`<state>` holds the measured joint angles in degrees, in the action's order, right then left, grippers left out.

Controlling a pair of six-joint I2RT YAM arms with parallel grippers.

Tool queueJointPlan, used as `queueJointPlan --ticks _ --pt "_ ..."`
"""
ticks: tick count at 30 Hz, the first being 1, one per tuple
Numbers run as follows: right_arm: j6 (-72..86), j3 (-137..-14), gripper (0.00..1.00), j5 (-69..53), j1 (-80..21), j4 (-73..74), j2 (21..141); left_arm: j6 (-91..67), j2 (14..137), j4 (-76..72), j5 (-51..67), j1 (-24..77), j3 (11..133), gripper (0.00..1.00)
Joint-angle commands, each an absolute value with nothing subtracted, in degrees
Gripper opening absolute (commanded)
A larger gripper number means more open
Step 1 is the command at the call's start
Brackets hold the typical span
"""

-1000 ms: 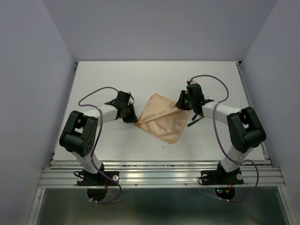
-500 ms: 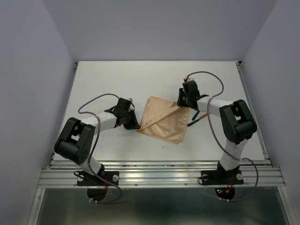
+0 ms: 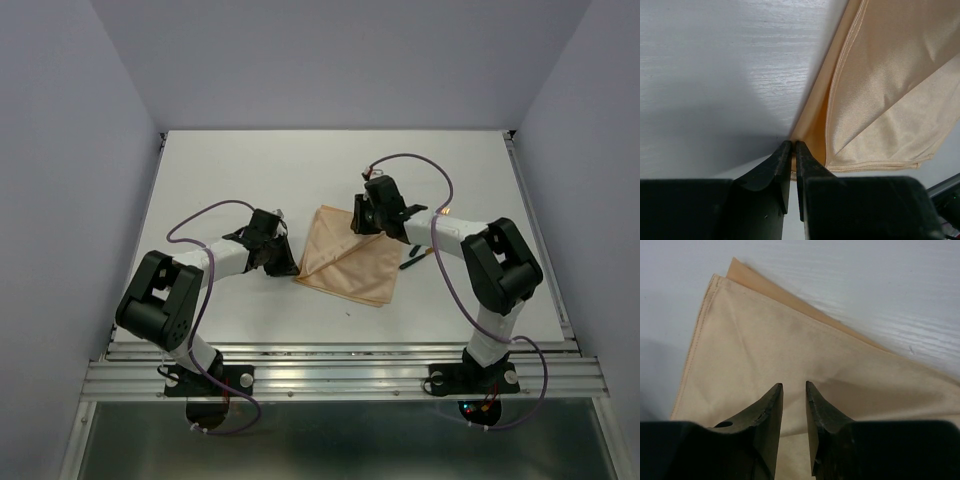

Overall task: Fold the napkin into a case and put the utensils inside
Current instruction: Smooth out the upper triangle-folded napkin at the center of the board.

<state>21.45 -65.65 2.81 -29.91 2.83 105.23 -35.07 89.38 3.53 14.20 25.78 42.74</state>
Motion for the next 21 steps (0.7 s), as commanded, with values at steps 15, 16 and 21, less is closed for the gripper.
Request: queueJointPlan --ticks 15,16,21 --pt "20.4 -60.2 0.32 6.9 -21.6 1.6 102.7 -35.2 89.2 1.2 15.4 26.1 41.1 0.21" --pt "20.4 -60.2 0.32 6.9 -21.6 1.6 102.7 -35.2 89.2 1.2 15.4 26.1 41.1 0.21" --pt "21.1 -59.8 0.31 8.9 -21.6 1.9 102.7 -35.2 89.1 1.1 15.6 26.0 41.0 0.21"
